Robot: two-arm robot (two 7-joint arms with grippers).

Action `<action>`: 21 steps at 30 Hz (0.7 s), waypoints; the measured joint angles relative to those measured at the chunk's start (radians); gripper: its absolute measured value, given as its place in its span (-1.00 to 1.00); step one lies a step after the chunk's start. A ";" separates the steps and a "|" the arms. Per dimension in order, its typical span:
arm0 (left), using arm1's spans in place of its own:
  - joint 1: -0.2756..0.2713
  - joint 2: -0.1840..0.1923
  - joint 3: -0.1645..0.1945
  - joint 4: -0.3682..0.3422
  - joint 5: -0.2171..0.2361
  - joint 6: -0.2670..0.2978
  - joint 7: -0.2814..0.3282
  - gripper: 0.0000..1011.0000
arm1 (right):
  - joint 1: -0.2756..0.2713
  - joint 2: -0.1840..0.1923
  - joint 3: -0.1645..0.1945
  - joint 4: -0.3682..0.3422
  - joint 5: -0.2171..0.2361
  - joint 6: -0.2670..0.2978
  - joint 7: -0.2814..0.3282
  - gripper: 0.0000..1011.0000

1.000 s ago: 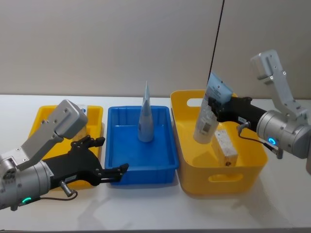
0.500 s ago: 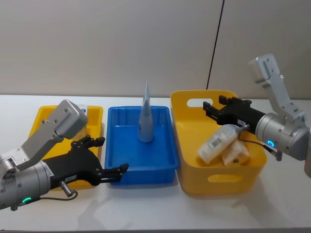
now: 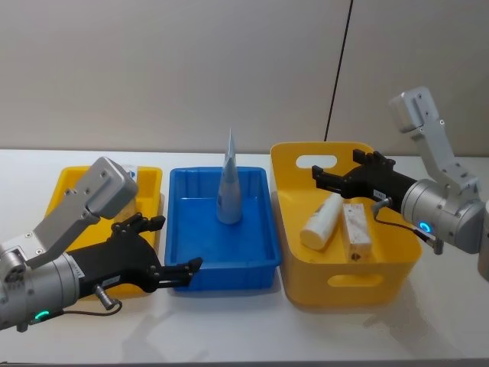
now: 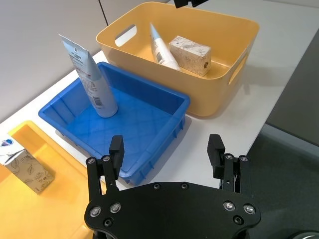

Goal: Bimanual collaborative sorting of washing and personal care products

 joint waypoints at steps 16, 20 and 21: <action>0.000 0.000 0.000 0.000 0.000 0.000 0.000 0.98 | -0.034 0.034 -0.006 -0.012 0.033 -0.083 0.085 0.98; 0.000 0.000 0.000 0.000 0.000 0.000 0.000 0.98 | -0.048 0.049 -0.008 -0.016 0.050 -0.115 0.128 0.98; 0.000 0.000 0.000 0.000 0.000 0.000 0.000 0.98 | -0.053 0.055 -0.009 -0.017 0.058 -0.128 0.147 0.98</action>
